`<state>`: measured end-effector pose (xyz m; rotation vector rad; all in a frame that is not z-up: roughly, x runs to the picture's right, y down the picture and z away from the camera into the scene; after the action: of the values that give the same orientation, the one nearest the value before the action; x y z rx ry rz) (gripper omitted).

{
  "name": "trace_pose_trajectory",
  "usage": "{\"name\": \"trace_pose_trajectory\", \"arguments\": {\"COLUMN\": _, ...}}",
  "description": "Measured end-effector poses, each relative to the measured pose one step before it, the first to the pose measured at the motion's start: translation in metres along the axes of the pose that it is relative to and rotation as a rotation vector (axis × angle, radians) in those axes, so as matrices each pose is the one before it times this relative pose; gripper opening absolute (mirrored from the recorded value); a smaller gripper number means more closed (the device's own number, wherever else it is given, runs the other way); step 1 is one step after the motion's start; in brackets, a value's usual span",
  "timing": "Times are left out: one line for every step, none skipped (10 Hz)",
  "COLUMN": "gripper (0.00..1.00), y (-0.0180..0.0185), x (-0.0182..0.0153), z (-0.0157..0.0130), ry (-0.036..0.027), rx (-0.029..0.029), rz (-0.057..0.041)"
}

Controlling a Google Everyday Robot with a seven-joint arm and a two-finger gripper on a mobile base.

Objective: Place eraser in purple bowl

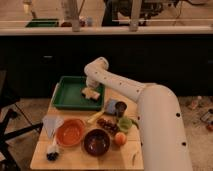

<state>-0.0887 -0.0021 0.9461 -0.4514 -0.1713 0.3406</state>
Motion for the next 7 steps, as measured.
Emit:
{"name": "trace_pose_trajectory", "arguments": {"gripper": 0.8, "y": -0.00059, "x": 0.00536, "z": 0.00654, "ry": 0.00118, "rx": -0.00991, "rz": 0.01744}}
{"name": "trace_pose_trajectory", "arguments": {"gripper": 0.8, "y": -0.00105, "x": 0.00502, "z": 0.00523, "ry": 0.00272, "rx": -0.00931, "rz": 0.0157}}
{"name": "trace_pose_trajectory", "arguments": {"gripper": 0.8, "y": 0.00071, "x": 0.00353, "z": 0.00647, "ry": 0.00214, "rx": -0.01153, "rz": 0.00894}}
{"name": "trace_pose_trajectory", "arguments": {"gripper": 0.8, "y": 0.00169, "x": 0.0035, "z": 0.00696, "ry": 0.00286, "rx": -0.01423, "rz": 0.00672}}
{"name": "trace_pose_trajectory", "arguments": {"gripper": 0.8, "y": 0.00211, "x": 0.00456, "z": 0.00874, "ry": 0.00348, "rx": -0.01645, "rz": 0.00711}}
{"name": "trace_pose_trajectory", "arguments": {"gripper": 0.8, "y": 0.00177, "x": 0.00425, "z": 0.00961, "ry": 0.00185, "rx": -0.01824, "rz": 0.00846}}
{"name": "trace_pose_trajectory", "arguments": {"gripper": 0.8, "y": 0.00112, "x": 0.0024, "z": 0.00532, "ry": 0.00114, "rx": -0.0122, "rz": 0.00547}}
